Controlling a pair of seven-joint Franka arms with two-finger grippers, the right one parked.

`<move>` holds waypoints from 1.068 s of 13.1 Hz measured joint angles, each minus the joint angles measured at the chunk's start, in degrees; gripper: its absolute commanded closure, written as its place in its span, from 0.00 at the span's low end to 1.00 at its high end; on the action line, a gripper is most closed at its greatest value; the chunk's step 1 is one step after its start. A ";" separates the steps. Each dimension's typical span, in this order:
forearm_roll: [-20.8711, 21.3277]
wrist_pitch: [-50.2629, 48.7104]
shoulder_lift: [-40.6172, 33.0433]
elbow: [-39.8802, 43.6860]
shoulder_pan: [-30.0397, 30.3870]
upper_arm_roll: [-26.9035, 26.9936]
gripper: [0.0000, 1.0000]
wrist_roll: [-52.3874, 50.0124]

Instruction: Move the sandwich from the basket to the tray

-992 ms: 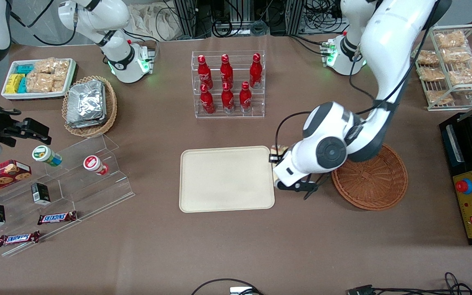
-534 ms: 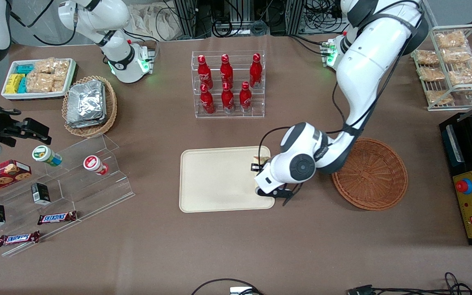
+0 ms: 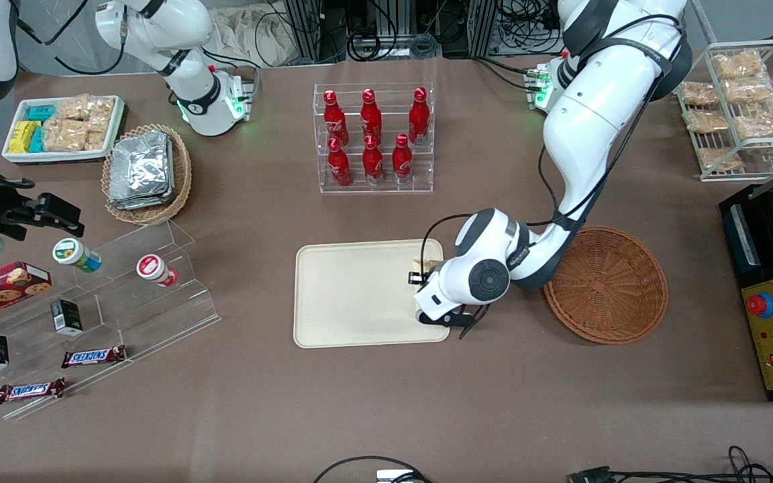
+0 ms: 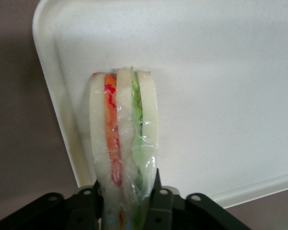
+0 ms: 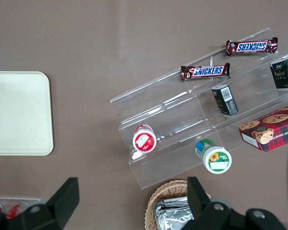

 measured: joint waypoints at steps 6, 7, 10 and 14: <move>0.11 -3.07 -5.43 2.38 2.00 0.57 0.00 -0.02; 0.18 -5.98 -7.83 2.61 2.71 1.56 0.00 0.00; 1.42 -15.79 -16.62 3.13 4.02 6.39 0.00 0.84; 4.33 -29.40 -26.89 3.20 4.03 11.96 0.00 6.05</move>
